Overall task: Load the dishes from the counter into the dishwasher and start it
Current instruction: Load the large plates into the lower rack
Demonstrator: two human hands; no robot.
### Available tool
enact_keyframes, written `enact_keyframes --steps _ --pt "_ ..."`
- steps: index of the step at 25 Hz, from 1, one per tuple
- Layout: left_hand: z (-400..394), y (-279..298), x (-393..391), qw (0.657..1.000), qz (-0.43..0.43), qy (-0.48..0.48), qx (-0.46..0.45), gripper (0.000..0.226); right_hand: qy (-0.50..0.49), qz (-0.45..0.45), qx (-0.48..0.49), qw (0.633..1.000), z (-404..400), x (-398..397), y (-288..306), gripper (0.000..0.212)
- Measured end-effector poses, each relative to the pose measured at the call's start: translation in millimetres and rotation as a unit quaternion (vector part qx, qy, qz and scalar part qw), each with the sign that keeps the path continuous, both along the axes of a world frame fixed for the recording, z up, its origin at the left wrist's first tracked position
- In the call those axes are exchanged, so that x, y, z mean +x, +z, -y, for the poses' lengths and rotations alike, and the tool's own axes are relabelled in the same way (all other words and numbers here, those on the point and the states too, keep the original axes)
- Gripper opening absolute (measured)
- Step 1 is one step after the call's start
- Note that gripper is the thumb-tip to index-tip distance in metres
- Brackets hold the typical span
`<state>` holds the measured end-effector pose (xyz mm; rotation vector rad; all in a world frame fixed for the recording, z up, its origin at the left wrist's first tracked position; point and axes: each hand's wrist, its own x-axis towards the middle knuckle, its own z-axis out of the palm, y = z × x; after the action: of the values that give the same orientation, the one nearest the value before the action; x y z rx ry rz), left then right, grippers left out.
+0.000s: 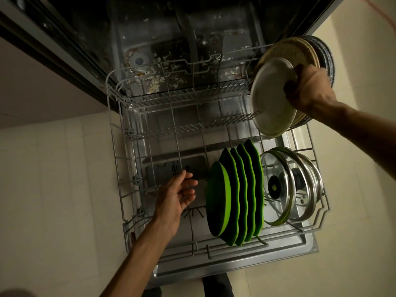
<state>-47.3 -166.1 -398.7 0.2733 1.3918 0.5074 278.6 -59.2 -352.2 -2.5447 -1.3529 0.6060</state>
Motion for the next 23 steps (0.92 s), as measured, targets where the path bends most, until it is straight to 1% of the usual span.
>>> enact_keyframes --steps 7,10,15,17,19,21,23 --pt "-2.0 0.3 2.7 1.0 -0.002 0.0 -0.004 0.018 0.004 0.017 0.01 1.0 -0.3 0.7 4.9 0.044" --pt "-1.0 -0.8 1.3 1.0 -0.001 -0.003 -0.004 0.019 -0.002 0.005 0.039 0.999 5.3 0.4 11.7 0.048" --pt "-2.6 -0.7 0.1 1.0 -0.008 -0.02 0.011 0.019 0.01 0.014 0.068 0.998 28.4 -7.7 24.5 0.042" --pt "-5.4 -0.3 0.7 0.997 -0.04 -0.051 0.043 0.018 0.026 0.039 0.102 0.994 41.5 -16.9 22.7 0.038" --pt "-8.2 -1.2 1.4 0.989 -0.078 -0.091 0.084 0.017 0.05 0.062 0.114 0.99 54.4 -27.7 16.3 0.039" --pt "-10.8 -1.5 0.9 0.976 -0.115 -0.132 0.13 0.015 0.082 0.033 0.104 0.991 65.0 -42.0 9.4 0.039" --pt "-13.4 0.0 -0.2 0.945 -0.172 -0.198 0.193 0.011 0.103 -0.032 0.079 0.991 73.5 -60.2 3.9 0.038"
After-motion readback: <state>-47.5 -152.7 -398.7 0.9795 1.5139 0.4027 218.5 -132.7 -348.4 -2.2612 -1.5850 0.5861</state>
